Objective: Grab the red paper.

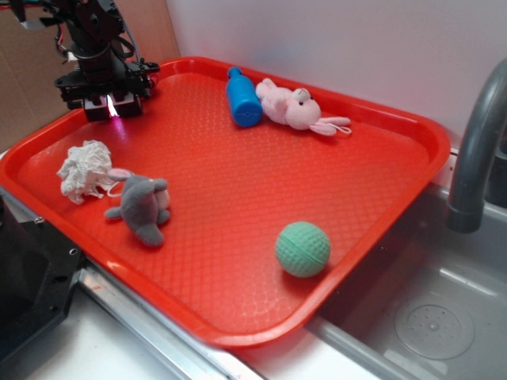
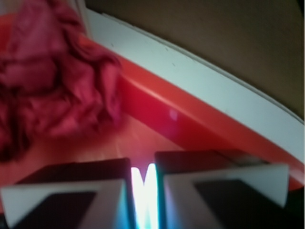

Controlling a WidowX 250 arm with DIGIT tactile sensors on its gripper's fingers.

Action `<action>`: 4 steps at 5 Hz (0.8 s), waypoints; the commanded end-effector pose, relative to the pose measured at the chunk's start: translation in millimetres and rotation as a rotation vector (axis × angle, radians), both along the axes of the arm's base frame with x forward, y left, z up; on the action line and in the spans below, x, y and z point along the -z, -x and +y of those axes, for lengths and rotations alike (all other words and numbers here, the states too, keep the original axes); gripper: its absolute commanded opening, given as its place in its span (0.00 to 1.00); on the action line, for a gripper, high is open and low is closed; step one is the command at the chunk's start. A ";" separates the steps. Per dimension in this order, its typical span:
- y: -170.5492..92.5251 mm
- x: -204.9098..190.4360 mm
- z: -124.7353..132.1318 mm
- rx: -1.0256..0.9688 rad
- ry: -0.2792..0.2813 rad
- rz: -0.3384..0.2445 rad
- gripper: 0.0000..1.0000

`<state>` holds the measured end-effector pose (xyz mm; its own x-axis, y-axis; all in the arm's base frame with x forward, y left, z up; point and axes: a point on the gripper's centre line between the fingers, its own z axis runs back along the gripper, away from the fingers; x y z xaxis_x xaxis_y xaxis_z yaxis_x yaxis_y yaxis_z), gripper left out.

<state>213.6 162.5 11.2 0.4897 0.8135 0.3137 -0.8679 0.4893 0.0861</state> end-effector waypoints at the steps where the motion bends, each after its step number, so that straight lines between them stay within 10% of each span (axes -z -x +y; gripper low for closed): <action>1: 19.1 -34.9 -5.0 0.044 0.011 -0.051 0.00; 2: 16.8 -46.3 -5.2 0.042 0.025 -0.088 0.00; 3: 1.5 -49.0 -1.2 0.021 -0.012 -0.143 1.00; 4: -14.1 -46.0 2.7 0.020 -0.030 -0.144 1.00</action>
